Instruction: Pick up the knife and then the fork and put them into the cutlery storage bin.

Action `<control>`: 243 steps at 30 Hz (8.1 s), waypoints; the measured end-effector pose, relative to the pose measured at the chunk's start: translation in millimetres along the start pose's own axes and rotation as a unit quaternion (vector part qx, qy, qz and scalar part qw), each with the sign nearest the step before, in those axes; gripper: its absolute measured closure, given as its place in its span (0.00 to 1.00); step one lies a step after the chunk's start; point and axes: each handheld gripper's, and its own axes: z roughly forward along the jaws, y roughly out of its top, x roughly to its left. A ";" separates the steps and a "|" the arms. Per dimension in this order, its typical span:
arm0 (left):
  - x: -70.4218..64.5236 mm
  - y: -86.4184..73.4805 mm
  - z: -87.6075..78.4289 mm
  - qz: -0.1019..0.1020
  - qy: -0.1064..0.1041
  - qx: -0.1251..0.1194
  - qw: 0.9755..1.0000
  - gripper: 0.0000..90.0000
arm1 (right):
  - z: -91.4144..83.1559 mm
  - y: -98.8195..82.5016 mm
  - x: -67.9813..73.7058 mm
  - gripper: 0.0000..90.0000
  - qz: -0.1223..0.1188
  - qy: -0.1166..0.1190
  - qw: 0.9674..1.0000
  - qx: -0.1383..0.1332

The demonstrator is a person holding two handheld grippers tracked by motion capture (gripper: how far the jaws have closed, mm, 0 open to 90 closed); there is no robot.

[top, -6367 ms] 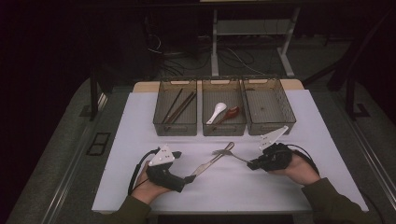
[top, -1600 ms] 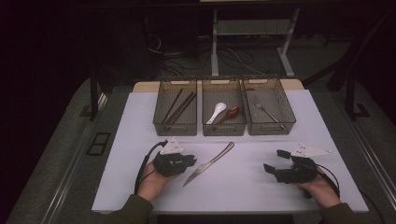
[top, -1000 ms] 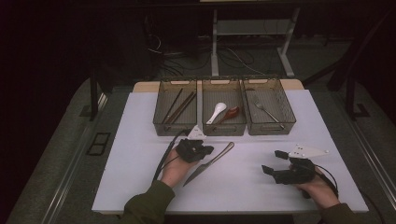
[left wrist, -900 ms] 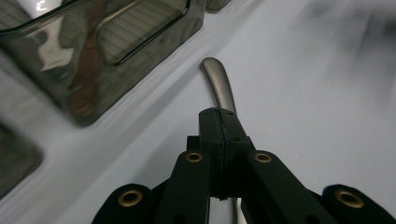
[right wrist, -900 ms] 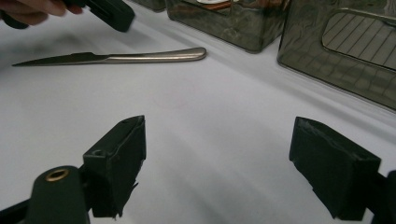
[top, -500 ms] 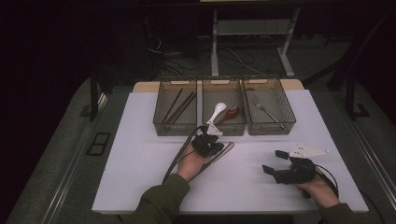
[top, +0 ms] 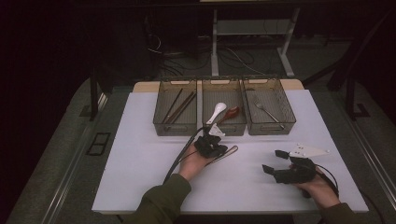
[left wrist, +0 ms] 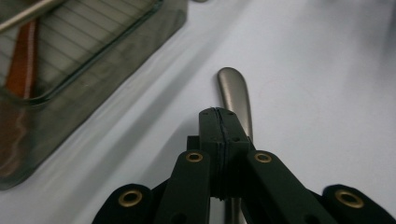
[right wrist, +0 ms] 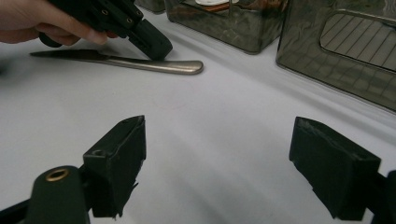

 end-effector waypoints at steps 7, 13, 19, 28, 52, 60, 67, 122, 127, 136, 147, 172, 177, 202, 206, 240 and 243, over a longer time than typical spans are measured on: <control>-8.0 1.6 2.6 0.022 -0.034 0.003 0.999 0.99 | 0.0 0.0 -0.1 0.20 0.000 0.001 1.000 0.000; -2.1 -1.3 -17.7 0.051 -0.052 -0.010 0.997 0.80 | -0.4 -0.1 -0.3 0.20 0.001 0.002 1.000 -0.001; 0.2 -14.5 -33.2 0.071 -0.069 -0.006 0.995 0.73 | -0.2 -0.1 0.1 0.20 0.001 0.004 1.000 0.000; 6.0 -24.4 -25.6 0.093 -0.074 0.010 0.993 0.80 | -0.2 -0.2 -0.5 0.20 0.000 0.006 1.000 -0.001; 5.5 -27.5 -26.8 0.110 -0.081 -0.001 0.991 0.88 | 2.6 -0.7 -2.3 0.18 0.020 0.029 0.999 -0.002; 5.3 -24.1 -33.0 0.108 -0.084 -0.004 0.991 0.88 | 1.6 0.2 -3.1 0.18 0.012 0.030 0.999 0.007; 1.7 -18.3 -42.2 0.121 -0.086 -0.009 0.989 0.88 | -2.8 7.4 -5.1 0.18 0.000 0.054 0.998 0.022; -66.1 4.8 -55.8 0.256 -0.123 0.009 0.959 0.88 | 82.9 83.8 45.9 0.88 -0.209 0.332 0.886 0.248; -62.1 5.2 -60.0 0.245 -0.125 0.000 0.961 0.89 | 84.5 81.2 44.5 0.92 -0.226 0.317 0.885 0.256; -48.9 0.3 -70.8 0.198 -0.111 -0.022 0.974 0.68 | 82.3 79.9 39.5 0.92 -0.228 0.297 0.894 0.246; -26.0 -23.7 -99.2 0.118 -0.076 -0.070 0.988 0.50 | 71.4 79.8 24.6 0.92 -0.216 0.265 0.911 0.230; -3.3 -111.3 -137.9 -0.025 0.059 -0.111 0.992 0.14 | 3.9 120.4 -66.1 0.92 -0.083 0.070 0.990 0.089; -3.5 -114.7 -135.2 -0.033 0.070 -0.106 0.991 0.02 | 3.7 129.5 -84.5 0.92 -0.045 0.026 0.996 0.079; -9.2 -113.8 -132.4 -0.014 0.060 -0.113 0.992 0.00 | 66.0 140.8 -133.6 0.92 0.047 -0.108 0.980 0.163; -9.1 -113.9 -132.2 -0.013 0.059 -0.113 0.992 0.00 | 73.6 137.8 -135.6 0.92 0.054 -0.106 0.977 0.176; -6.8 -114.6 -133.9 -0.015 0.059 -0.107 0.992 0.00 | 33.8 126.7 -106.3 0.34 0.058 -0.025 0.998 0.028; -7.3 -114.6 -133.6 -0.013 0.060 -0.109 0.992 0.00 | 29.6 121.1 -96.9 0.31 0.046 -0.020 0.999 0.022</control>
